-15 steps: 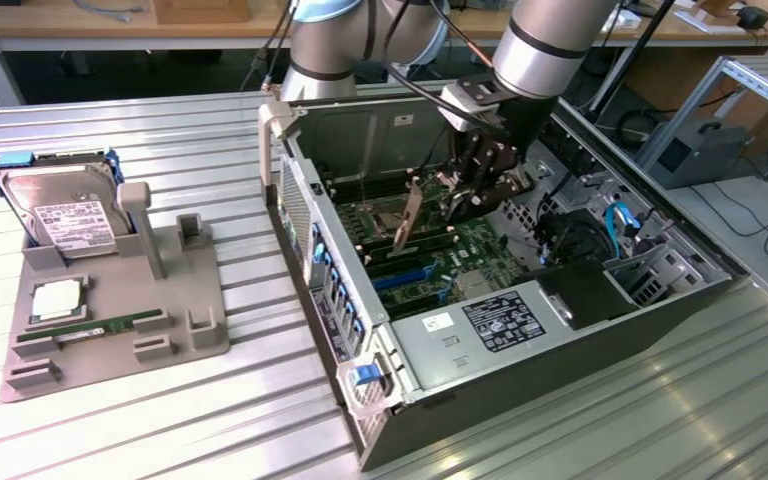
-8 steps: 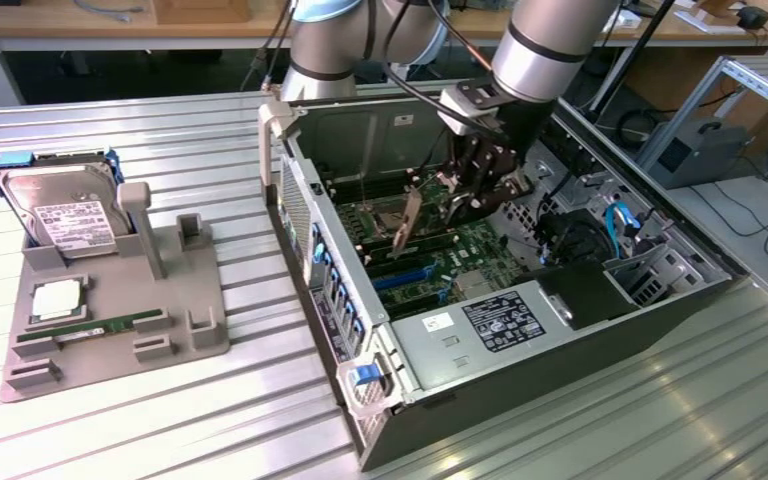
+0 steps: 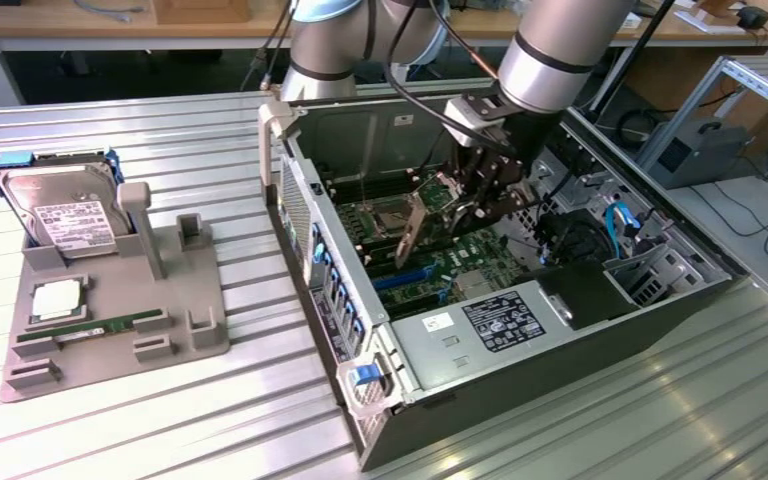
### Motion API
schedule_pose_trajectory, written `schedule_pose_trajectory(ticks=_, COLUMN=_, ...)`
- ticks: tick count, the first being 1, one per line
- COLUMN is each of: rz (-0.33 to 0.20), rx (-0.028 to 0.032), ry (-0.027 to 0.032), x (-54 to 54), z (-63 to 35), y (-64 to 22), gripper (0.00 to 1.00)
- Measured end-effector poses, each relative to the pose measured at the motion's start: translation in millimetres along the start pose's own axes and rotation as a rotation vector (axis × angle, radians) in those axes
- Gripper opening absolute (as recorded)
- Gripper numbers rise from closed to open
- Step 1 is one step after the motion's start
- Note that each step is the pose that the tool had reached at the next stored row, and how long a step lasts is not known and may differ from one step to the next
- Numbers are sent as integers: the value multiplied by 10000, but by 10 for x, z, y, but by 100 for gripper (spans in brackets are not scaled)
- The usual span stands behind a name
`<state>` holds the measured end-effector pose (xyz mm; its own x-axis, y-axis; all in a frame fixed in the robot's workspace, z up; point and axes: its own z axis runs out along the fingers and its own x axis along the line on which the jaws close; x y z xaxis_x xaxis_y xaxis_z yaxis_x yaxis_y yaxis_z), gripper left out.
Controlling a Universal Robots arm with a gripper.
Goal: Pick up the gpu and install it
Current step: 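Insert the gpu into the slot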
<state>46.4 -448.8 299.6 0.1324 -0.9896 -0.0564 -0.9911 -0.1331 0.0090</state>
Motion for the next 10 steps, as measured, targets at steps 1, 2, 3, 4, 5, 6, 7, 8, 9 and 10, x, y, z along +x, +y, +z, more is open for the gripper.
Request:
schedule_pose_trajectory(ticks=1, rz=0, rx=0, ry=1, x=26, z=0, y=4, gripper=27)
schedule_pose_trajectory(ticks=2, rz=-1, rx=0, ry=1, x=43, z=1, y=6, gripper=27)
schedule_pose_trajectory(ticks=3, rz=0, rx=0, ry=0, x=54, z=2, y=8, gripper=27)
schedule_pose_trajectory(ticks=4, rz=0, rx=0, ry=0, x=66, z=2, y=10, gripper=27)
schedule_pose_trajectory(ticks=5, rz=0, rx=0, ry=1, x=81, z=2, y=11, gripper=27)
schedule_pose_trajectory(ticks=6, rz=0, rx=0, ry=1, x=101, z=2, y=14, gripper=27)
schedule_pose_trajectory(ticks=7, rz=0, rx=0, ry=1, x=114, z=3, y=16, gripper=27)
schedule_pose_trajectory(ticks=8, rz=0, rx=0, ry=1, x=123, z=3, y=17, gripper=27)
schedule_pose_trajectory(ticks=9, rz=0, rx=-1, ry=1, x=134, z=3, y=19, gripper=27)
schedule_pose_trajectory(ticks=10, rz=0, rx=0, ry=1, x=153, z=3, y=23, gripper=27)
